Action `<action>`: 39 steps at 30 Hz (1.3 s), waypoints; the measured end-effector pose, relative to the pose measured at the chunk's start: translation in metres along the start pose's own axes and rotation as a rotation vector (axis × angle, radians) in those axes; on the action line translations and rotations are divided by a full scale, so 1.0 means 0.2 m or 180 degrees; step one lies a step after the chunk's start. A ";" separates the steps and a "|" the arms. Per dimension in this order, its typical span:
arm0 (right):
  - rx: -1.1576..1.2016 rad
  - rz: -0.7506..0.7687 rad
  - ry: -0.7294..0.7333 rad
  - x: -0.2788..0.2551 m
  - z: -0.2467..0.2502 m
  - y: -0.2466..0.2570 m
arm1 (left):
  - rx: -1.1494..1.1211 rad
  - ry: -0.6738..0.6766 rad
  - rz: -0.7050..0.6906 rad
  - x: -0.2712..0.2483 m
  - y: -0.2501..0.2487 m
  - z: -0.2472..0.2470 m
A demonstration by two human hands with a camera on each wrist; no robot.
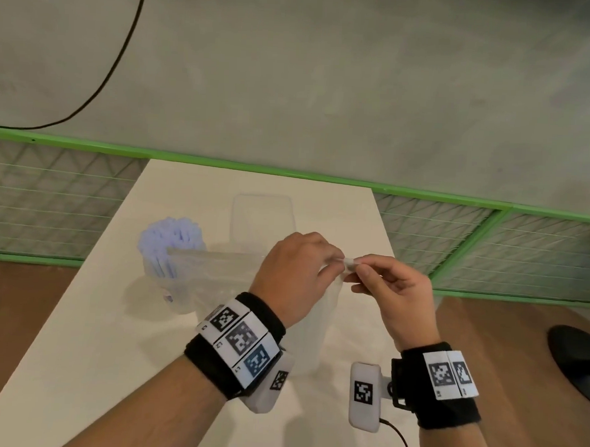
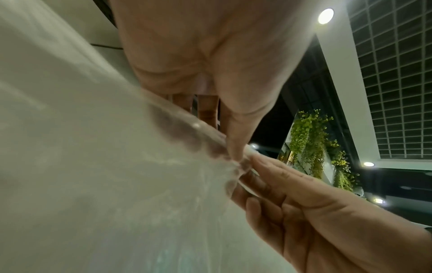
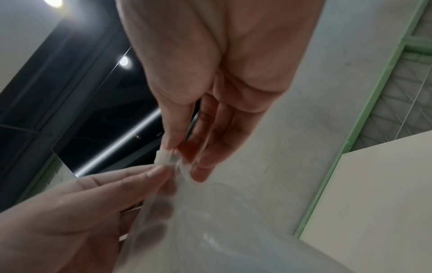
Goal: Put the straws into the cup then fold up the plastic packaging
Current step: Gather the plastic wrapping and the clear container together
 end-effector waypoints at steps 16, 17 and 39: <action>-0.0059 -0.0051 -0.0054 0.01 -0.01 0.07 | -0.0911 -0.0242 -0.0124 0.01 -0.02 0.05; -0.0080 -0.0035 -0.0073 0.01 -0.01 0.07 | -0.0866 -0.0232 -0.0137 0.01 -0.02 0.05; -0.0323 0.0064 -0.0484 0.17 0.00 -0.03 | 0.0789 -0.0941 0.0629 -0.40 0.43 0.68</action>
Point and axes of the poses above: each hand's wrist, its own x-axis towards the middle knuckle, its own z-axis out of the back of the hand, y = z × x, the point moved 7 cm from there along x, towards the middle knuckle, and after that the axes turned 8 degrees about -x, right-handed, at the moved point
